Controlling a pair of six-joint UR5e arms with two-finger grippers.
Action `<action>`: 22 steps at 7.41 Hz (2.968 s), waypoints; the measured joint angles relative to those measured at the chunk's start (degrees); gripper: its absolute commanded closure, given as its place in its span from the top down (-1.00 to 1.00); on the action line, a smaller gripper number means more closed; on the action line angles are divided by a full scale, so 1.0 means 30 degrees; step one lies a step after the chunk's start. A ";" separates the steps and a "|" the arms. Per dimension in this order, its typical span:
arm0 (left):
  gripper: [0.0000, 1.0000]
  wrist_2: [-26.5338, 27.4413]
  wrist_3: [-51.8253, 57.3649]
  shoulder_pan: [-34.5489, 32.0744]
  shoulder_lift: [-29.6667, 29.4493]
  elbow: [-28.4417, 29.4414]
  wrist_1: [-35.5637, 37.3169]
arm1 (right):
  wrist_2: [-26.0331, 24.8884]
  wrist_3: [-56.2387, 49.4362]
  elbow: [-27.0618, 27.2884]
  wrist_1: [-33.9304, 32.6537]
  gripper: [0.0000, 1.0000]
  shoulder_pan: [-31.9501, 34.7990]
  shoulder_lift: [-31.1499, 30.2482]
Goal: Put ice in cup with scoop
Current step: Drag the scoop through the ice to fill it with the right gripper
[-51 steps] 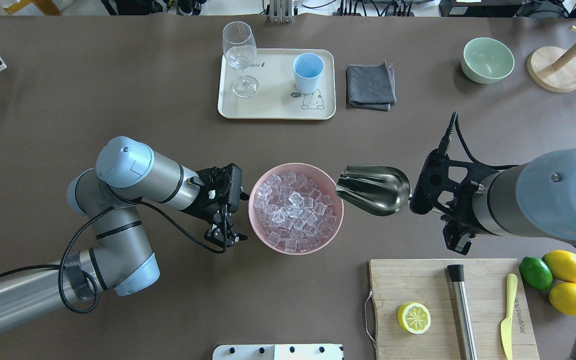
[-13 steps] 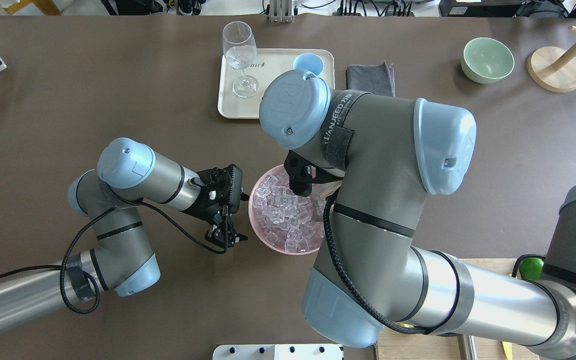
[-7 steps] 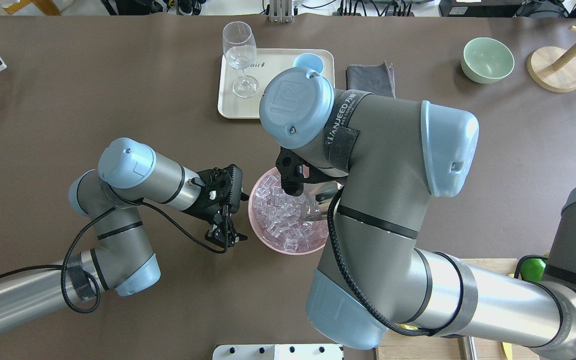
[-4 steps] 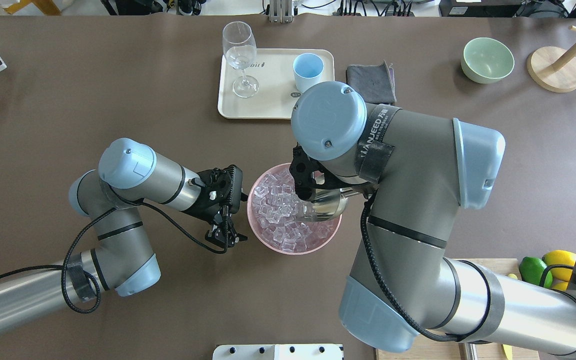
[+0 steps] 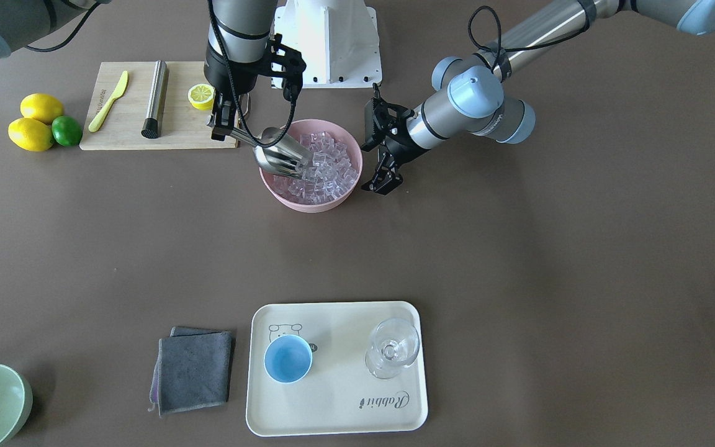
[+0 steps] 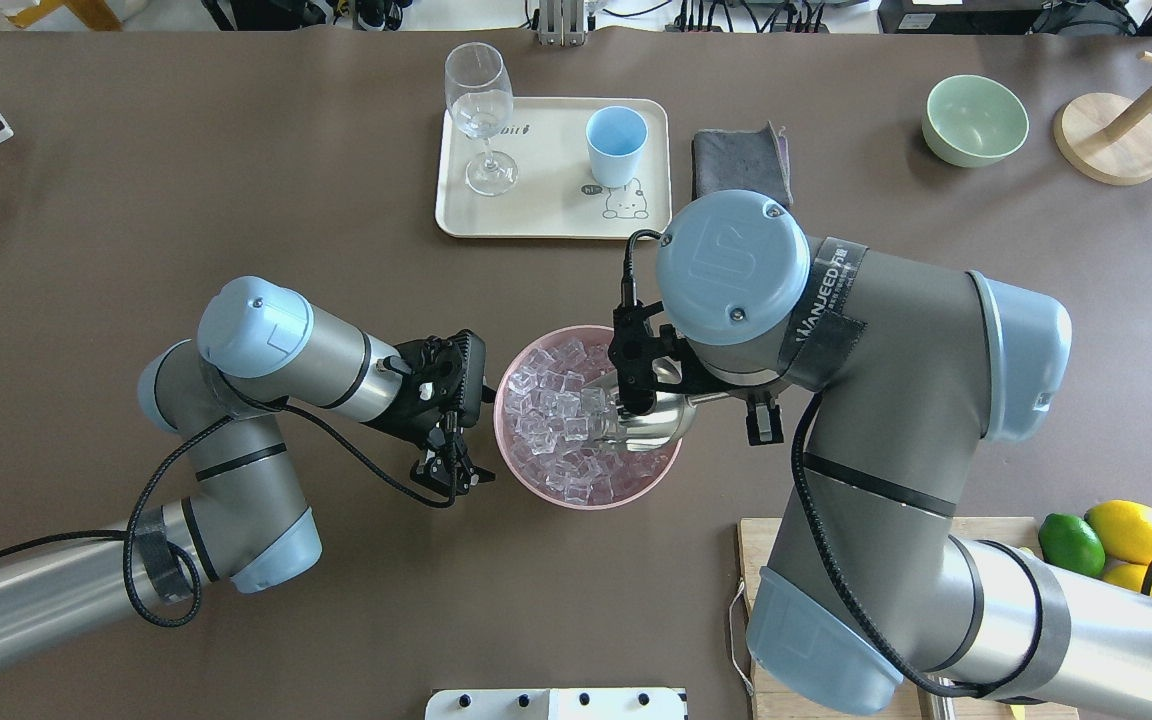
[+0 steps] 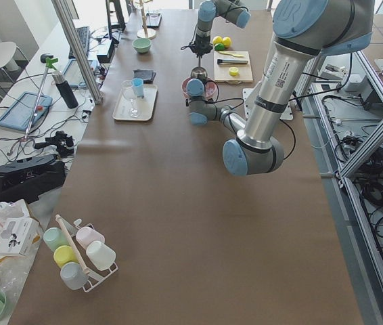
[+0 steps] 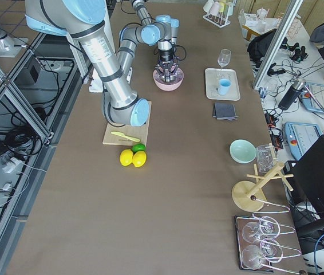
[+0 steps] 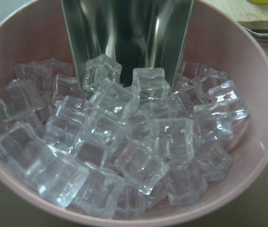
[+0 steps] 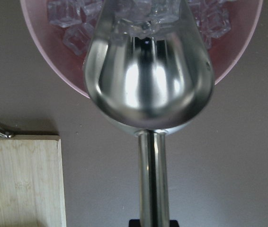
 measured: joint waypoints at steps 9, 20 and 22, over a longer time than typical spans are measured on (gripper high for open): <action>0.97 0.0018 -0.0011 0.0001 -0.0230 0.0285 -0.0006 | 0.0787 -0.0157 0.0875 0.5949 -1.00 0.0000 -0.3532; 0.97 0.0017 0.0001 0.0047 -0.0279 0.0560 -0.0015 | 0.2414 -0.0067 0.0546 1.3519 -1.00 0.0000 -0.6602; 0.97 0.0018 0.0000 0.0047 -0.0274 0.0620 0.0000 | 0.2785 -0.0061 0.0374 1.5311 -1.00 0.0048 -0.7269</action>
